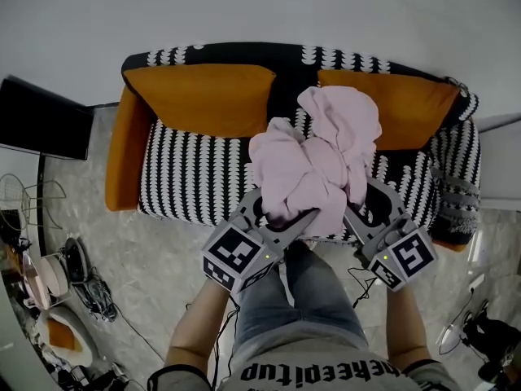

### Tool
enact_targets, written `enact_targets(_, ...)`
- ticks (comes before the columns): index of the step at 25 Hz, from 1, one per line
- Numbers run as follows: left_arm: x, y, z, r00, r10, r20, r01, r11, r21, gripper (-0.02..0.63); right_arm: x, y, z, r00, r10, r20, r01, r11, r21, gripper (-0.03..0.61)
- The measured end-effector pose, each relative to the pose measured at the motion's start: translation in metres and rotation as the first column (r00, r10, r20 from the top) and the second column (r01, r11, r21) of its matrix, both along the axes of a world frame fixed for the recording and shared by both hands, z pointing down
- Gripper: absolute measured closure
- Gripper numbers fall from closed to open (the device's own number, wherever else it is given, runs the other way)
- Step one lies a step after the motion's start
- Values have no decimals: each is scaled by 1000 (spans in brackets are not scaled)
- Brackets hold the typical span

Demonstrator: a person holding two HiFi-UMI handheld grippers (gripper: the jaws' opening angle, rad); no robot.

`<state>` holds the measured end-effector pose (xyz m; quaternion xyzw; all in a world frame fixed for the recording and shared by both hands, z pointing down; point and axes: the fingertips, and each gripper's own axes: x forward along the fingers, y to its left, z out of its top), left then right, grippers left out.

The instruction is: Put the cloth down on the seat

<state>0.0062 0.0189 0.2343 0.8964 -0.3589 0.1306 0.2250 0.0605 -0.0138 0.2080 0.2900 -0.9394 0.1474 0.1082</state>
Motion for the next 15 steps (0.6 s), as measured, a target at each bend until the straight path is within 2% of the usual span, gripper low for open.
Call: enact_targets(15,-5,1,98,999,19,25,-15,990,-143,347,-3,-1,101,999,19,-32,-23,988,-150,402)
